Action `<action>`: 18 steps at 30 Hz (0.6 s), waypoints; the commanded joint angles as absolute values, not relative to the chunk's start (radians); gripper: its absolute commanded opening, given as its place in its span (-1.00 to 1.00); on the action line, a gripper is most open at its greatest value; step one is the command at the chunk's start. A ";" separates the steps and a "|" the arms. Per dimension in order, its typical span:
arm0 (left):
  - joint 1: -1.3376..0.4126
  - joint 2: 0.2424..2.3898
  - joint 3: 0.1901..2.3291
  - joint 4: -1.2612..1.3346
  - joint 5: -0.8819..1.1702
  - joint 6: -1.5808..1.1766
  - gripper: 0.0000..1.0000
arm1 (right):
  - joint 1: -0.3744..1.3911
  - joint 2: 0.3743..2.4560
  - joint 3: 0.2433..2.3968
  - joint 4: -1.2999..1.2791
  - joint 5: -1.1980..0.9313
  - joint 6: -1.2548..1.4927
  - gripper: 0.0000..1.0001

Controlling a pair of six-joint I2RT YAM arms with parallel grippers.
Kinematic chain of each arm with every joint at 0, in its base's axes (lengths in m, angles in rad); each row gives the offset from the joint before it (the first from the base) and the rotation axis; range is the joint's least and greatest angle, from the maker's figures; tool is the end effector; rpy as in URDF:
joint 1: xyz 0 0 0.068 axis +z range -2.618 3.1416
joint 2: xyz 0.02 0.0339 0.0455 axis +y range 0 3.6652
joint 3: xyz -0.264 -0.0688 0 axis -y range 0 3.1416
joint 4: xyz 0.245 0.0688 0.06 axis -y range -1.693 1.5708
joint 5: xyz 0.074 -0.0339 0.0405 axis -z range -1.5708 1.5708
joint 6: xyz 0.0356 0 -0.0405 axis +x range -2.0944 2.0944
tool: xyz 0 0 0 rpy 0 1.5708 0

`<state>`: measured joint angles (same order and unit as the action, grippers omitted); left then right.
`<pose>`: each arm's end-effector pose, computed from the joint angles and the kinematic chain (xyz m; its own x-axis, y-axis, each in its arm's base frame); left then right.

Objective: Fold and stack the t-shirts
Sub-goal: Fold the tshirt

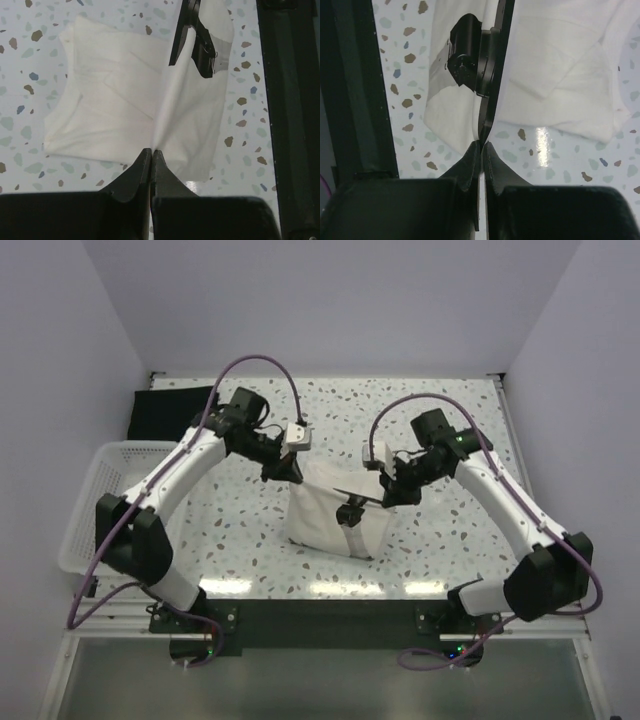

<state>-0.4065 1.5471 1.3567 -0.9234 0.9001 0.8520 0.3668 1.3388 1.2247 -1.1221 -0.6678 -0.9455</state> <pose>0.2720 -0.1474 0.3037 -0.1188 0.5604 -0.8196 0.9912 0.0189 -0.1308 0.2189 0.1077 0.3058 -0.1339 -0.7334 -0.6665 -0.9908 0.1117 0.0761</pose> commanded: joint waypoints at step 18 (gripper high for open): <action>-0.291 2.307 1.938 -0.951 0.907 0.884 -1.00 | 0.249 2.170 1.798 -1.115 -0.601 -1.040 -1.00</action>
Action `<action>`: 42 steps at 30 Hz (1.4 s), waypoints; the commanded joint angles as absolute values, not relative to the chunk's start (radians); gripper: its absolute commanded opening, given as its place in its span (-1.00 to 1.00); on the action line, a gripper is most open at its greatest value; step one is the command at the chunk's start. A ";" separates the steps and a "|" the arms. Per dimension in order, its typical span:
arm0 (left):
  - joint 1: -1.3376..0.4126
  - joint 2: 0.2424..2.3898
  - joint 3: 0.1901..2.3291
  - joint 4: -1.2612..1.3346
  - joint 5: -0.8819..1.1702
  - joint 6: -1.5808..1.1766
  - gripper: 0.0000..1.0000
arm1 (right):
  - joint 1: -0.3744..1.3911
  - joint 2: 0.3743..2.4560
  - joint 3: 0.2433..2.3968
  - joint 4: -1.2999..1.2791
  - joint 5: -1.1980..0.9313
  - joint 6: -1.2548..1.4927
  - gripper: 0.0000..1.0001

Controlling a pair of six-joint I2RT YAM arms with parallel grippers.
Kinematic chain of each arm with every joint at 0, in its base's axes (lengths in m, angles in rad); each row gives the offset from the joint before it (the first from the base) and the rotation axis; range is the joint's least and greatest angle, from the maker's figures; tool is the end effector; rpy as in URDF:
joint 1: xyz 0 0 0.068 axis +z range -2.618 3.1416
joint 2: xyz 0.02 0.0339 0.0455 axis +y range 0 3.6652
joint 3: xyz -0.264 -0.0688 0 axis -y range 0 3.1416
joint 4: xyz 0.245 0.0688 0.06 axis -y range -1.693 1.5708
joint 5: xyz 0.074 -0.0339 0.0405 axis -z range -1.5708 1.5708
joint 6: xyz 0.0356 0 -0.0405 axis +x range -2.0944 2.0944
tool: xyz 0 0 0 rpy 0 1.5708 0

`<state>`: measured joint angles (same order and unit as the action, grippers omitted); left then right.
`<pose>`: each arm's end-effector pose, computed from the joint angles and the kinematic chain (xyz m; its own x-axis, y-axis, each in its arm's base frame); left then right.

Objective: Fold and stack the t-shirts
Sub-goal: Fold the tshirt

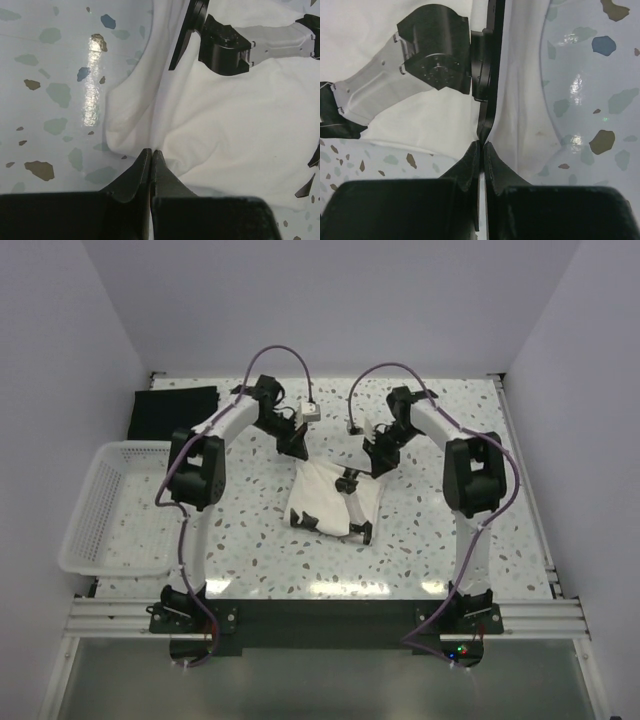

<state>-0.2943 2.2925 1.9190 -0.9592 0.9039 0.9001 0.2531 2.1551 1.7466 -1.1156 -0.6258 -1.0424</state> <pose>0.4389 -0.1623 0.1848 -0.2985 0.5968 -0.7448 0.9503 0.1137 -0.2898 0.4005 0.1251 0.1887 -0.2894 -0.7979 -0.5288 -0.9509 0.1761 0.2547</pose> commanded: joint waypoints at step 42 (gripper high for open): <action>-0.491 1.993 1.460 -0.560 0.953 0.885 0.00 | 0.224 2.022 1.592 -0.889 -0.830 -0.398 -0.66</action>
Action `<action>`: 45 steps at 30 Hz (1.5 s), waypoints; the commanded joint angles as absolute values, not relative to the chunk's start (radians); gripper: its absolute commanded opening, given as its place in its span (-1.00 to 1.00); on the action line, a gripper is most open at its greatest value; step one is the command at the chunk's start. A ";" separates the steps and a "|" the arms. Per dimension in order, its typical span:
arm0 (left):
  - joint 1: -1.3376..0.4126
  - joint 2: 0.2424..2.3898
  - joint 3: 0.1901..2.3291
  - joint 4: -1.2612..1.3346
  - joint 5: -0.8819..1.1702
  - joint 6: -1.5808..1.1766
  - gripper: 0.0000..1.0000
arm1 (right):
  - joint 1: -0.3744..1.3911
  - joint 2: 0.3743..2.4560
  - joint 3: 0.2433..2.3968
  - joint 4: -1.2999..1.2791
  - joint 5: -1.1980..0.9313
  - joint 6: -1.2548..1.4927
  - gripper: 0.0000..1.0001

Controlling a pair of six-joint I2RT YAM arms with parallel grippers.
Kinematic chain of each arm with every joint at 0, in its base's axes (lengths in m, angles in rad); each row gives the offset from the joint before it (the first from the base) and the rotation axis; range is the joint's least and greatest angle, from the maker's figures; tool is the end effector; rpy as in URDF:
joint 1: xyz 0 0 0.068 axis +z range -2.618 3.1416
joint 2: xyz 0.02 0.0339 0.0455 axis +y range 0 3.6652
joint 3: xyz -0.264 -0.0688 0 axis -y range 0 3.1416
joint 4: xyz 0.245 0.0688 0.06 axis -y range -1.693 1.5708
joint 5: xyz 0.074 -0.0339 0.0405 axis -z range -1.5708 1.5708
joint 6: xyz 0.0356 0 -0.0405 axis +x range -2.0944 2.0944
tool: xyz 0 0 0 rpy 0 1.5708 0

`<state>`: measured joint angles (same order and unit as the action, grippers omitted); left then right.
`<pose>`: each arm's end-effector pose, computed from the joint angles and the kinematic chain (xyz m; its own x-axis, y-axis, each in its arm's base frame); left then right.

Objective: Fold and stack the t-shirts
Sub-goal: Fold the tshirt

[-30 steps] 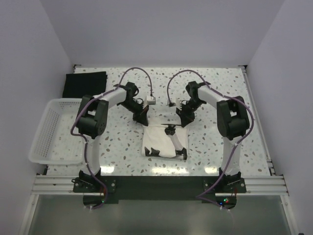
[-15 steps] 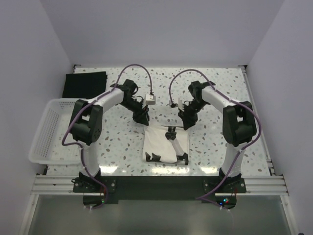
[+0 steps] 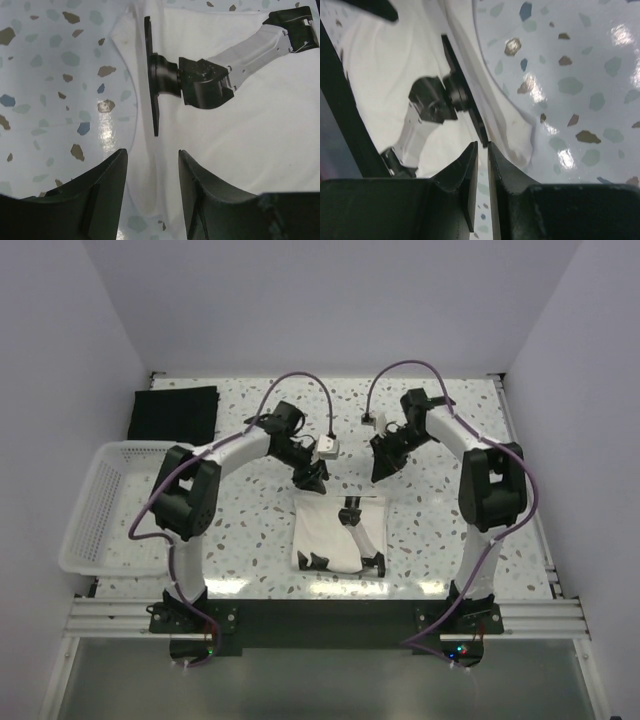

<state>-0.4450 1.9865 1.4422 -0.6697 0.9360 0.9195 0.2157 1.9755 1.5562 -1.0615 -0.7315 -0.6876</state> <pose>0.3492 -0.1983 0.1904 -0.1078 0.5739 -0.8118 0.9813 -0.0697 -0.1796 0.3673 0.1048 0.2111 -0.6135 -0.6179 -0.4917 -0.7859 0.4165 0.4571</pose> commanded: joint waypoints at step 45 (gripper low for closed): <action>-0.615 1.856 1.328 -0.336 0.781 1.063 -1.00 | 0.407 2.419 1.746 -0.985 -1.006 -0.416 -0.78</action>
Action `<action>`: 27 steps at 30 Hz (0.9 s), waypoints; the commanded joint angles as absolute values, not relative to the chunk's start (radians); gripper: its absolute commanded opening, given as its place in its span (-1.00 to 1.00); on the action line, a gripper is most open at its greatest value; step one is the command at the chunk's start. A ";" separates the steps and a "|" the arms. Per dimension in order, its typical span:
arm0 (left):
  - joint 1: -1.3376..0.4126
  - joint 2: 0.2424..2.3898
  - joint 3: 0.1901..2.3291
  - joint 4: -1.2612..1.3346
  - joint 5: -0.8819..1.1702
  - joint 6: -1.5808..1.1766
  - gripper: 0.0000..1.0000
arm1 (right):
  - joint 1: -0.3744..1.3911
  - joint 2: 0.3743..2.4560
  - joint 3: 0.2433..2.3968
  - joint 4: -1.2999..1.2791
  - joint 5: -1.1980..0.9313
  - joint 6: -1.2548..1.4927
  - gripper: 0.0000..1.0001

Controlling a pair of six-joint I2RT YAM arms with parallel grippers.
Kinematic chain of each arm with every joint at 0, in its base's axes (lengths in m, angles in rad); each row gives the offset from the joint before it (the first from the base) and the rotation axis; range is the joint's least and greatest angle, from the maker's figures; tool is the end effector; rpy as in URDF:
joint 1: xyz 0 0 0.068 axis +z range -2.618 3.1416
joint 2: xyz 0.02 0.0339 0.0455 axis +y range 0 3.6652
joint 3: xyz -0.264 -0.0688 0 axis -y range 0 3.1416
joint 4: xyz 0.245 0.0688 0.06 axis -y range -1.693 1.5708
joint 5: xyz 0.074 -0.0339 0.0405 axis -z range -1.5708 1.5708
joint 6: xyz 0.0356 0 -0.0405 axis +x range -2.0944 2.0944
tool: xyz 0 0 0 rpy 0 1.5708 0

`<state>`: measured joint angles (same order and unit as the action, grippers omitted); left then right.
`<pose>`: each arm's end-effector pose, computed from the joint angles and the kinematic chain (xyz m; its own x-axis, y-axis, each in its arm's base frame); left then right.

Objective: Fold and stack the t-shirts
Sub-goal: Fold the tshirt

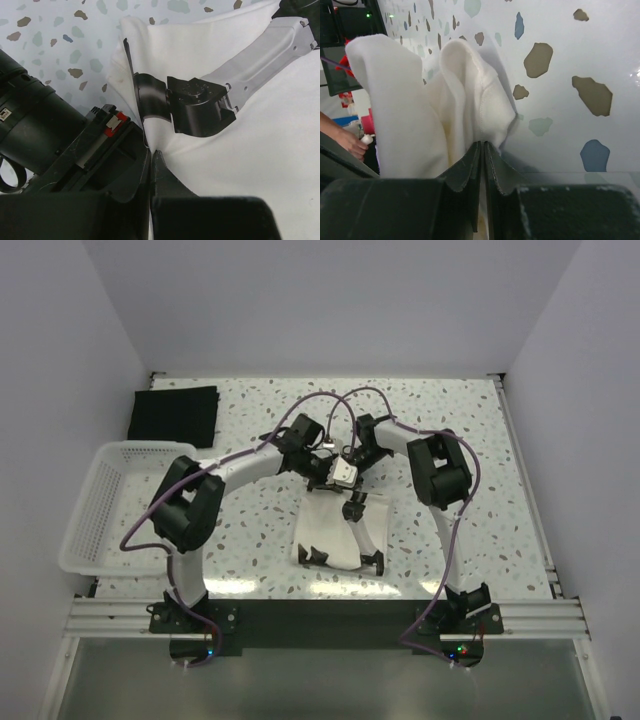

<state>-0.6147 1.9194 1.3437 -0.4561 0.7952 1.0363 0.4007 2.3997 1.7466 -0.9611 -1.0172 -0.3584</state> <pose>0.3114 -0.2509 0.1937 0.2479 0.5625 -0.7888 0.9615 -0.2422 0.1295 0.3948 0.2001 0.0980 -0.8015 -0.5398 -0.2575 -0.4829 0.3301 0.8111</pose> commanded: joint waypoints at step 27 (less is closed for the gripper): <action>-0.615 1.704 1.083 0.138 0.747 1.063 -1.00 | 0.413 2.428 1.736 -1.015 -1.035 -0.456 -0.78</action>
<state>-0.6167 1.7596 1.1076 -0.0368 0.7494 1.0504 0.4019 2.4130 1.7458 -1.0080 -1.0435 -0.4137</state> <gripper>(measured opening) 0.023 0.115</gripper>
